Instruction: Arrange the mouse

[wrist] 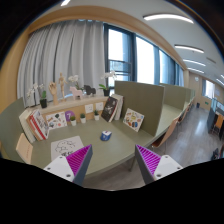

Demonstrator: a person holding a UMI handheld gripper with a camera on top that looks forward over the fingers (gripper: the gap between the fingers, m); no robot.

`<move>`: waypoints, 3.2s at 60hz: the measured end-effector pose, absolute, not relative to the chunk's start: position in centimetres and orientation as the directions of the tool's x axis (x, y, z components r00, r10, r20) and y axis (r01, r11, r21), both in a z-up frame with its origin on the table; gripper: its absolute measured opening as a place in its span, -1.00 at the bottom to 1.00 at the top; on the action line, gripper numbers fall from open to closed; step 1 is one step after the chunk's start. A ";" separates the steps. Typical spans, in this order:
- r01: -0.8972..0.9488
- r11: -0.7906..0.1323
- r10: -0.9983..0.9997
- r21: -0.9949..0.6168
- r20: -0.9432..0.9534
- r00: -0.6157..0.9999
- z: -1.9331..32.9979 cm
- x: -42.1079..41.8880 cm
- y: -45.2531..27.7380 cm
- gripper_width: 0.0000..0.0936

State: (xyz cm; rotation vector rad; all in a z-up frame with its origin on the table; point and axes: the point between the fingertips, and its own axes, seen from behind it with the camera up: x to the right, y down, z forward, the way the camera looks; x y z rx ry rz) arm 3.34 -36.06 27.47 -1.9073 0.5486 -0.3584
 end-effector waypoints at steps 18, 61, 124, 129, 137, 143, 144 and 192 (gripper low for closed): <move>-0.165 -0.461 -0.384 -0.872 0.028 0.923 16.9 8.8 -31.8 0.80; -0.097 -0.640 -0.078 -0.762 -0.062 0.995 0.9 17.9 -2.4 0.80; 0.088 -0.735 0.121 -0.672 -0.001 0.993 -1.2 14.1 4.9 -0.19; 0.057 -0.773 0.080 -0.632 -0.008 0.997 -0.9 14.3 4.8 -0.19; -0.011 -0.726 -0.013 -0.688 -0.002 1.000 5.8 14.2 7.5 -0.19; -0.011 -0.621 -0.047 -0.783 0.023 0.999 14.6 12.9 10.3 -0.19; -0.012 -0.602 -0.050 -0.798 0.023 0.998 16.1 12.5 10.7 -0.19; -0.017 -0.726 0.025 -0.688 -0.050 0.998 0.3 -12.4 4.3 -0.19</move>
